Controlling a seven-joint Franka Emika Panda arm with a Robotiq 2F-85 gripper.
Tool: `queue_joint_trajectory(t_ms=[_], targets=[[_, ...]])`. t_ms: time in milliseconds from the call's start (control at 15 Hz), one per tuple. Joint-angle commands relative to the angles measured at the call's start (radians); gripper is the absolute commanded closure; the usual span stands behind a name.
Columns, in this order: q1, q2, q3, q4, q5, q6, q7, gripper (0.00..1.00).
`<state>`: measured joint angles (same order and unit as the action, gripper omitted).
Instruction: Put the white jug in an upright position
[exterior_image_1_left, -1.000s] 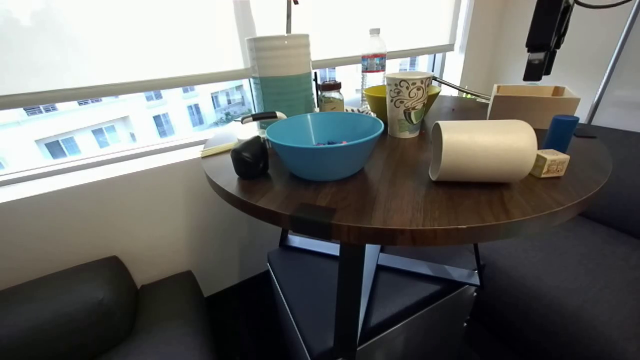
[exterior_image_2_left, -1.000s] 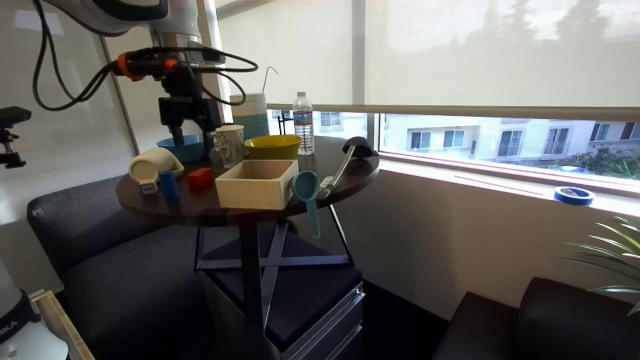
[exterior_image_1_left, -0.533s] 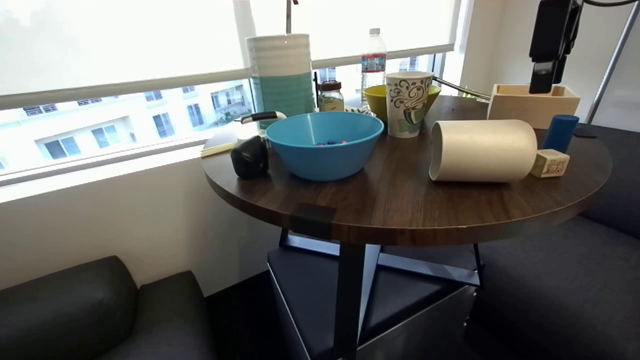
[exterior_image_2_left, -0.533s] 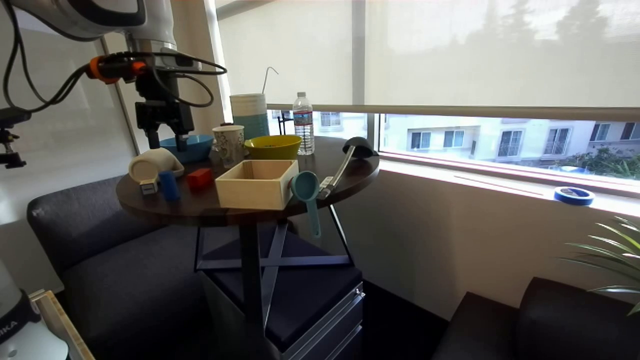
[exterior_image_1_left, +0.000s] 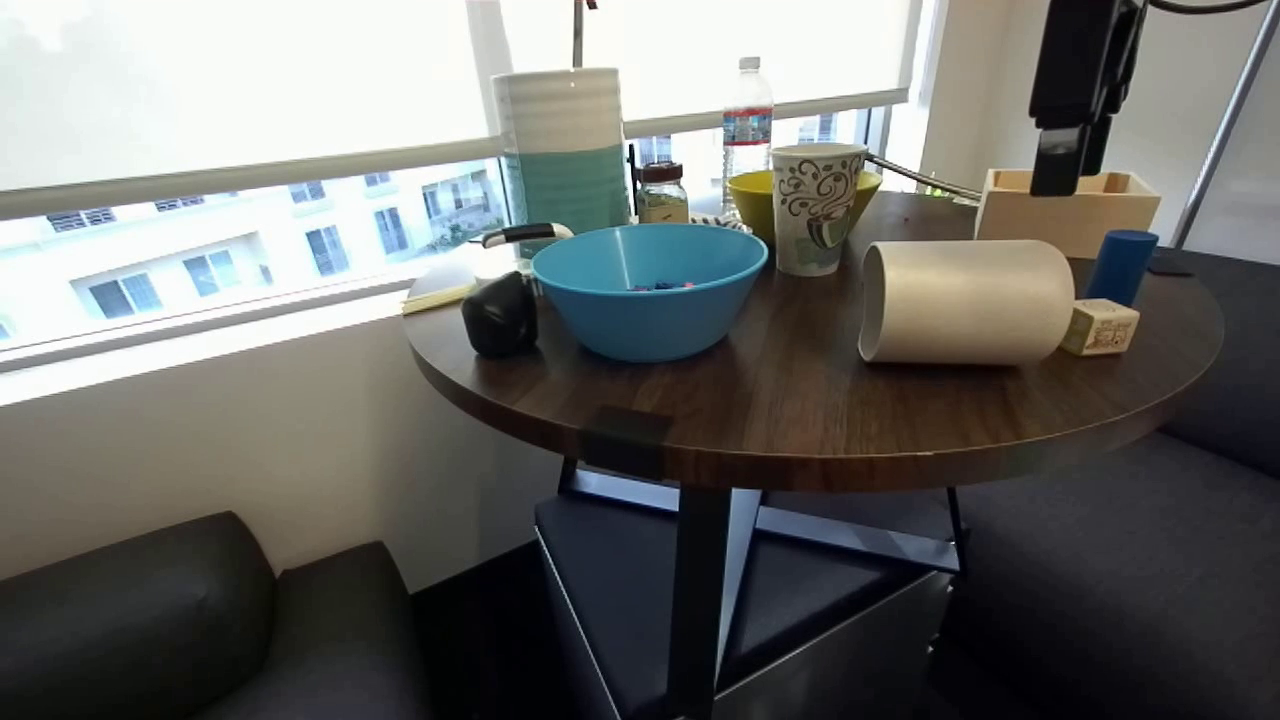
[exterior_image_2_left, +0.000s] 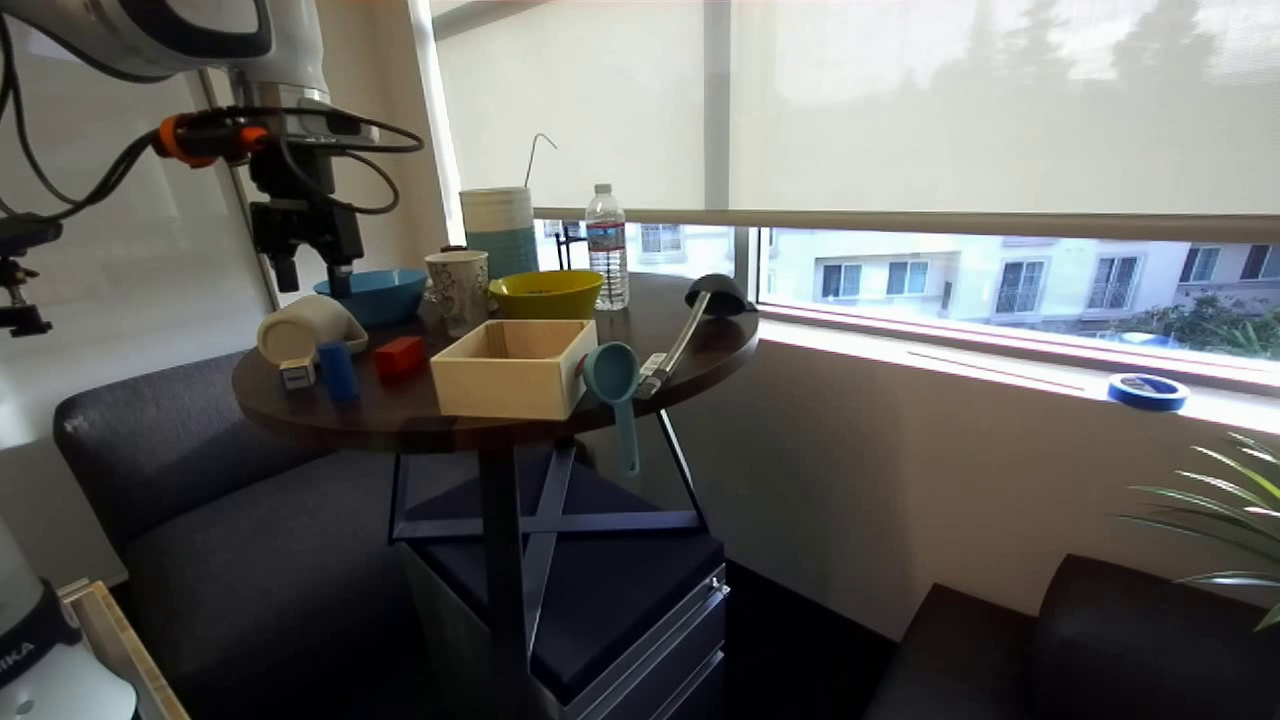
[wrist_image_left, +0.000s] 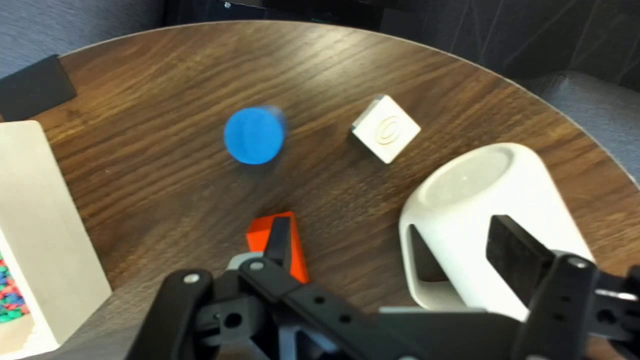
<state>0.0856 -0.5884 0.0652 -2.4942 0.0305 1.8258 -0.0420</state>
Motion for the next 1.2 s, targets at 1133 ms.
queue_joint_trajectory(t_ms=[1133], targets=[[0.001, 0.109, 0.270, 0.045, 0.004, 0.192, 0.668, 0.00]])
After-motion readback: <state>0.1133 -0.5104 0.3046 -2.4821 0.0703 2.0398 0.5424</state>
